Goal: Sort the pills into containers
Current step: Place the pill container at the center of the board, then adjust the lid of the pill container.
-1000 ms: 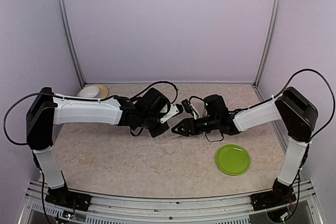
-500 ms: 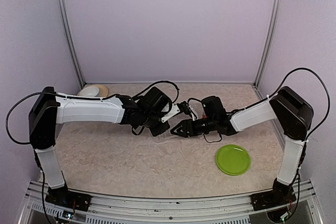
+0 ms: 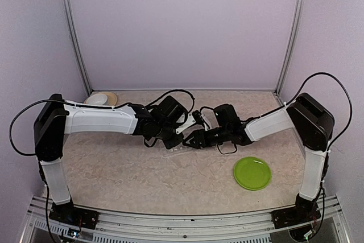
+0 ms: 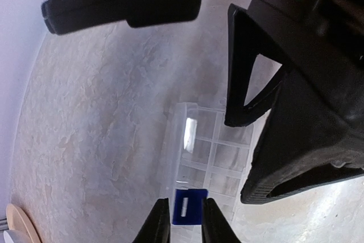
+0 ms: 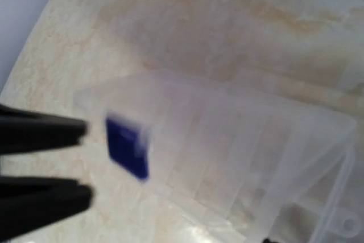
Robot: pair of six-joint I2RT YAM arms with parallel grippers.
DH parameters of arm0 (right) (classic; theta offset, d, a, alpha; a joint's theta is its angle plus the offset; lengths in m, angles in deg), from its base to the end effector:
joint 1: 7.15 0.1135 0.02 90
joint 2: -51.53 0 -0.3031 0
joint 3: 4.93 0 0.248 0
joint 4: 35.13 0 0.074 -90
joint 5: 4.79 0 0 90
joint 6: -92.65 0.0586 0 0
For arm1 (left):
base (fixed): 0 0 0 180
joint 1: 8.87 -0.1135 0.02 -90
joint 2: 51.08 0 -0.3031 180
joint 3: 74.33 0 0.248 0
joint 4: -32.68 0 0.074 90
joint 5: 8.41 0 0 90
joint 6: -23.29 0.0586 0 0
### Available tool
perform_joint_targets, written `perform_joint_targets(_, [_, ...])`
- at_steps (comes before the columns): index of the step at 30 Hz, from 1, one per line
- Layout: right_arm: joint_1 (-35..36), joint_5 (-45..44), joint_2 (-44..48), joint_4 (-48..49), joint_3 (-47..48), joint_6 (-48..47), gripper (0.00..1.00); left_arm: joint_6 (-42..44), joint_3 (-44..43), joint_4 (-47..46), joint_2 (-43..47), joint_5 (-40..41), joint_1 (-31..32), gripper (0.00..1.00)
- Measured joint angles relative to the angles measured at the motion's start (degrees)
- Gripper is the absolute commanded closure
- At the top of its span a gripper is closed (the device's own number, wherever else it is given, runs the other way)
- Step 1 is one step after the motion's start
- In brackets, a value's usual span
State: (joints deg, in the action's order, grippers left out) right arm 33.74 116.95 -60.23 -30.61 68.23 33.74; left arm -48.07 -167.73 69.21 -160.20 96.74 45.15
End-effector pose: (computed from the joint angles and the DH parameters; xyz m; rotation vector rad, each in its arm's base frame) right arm 0.3039 0.3040 0.1709 -0.5531 2.3073 1.2715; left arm 0.2697 -0.3454 0.2295 1.3547 2.0292 0.0556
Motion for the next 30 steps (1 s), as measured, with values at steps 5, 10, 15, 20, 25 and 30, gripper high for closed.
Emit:
perform_joint_targets(5, [0.0,-0.2,-2.1,-0.3,0.6,0.0,0.40,-0.4,-0.7,0.0,0.0,-0.2,-0.1,0.67])
perform_joint_targets(10, [0.0,-0.3,-2.3,-0.3,1.0,0.0,0.40,-0.9,-0.7,0.0,0.2,0.1,-0.3,0.46])
perform_joint_targets(15, [0.0,-0.5,-2.3,-0.4,1.1,0.0,0.39,-2.6,0.6,-0.2,2.8,1.3,-0.5,0.43])
perform_joint_targets(20, [0.0,-0.9,-2.4,-1.5,2.7,0.0,0.38,-4.7,3.8,-1.1,5.2,2.9,-1.5,0.41])
perform_joint_targets(25, [0.0,-1.1,-2.4,-1.5,3.3,0.0,0.39,-6.0,7.3,-1.3,6.2,3.8,-3.0,0.41])
perform_joint_targets(30, [0.0,-1.1,-2.4,-1.5,3.4,0.0,0.39,-7.0,9.8,-1.5,6.0,4.4,-4.2,0.41])
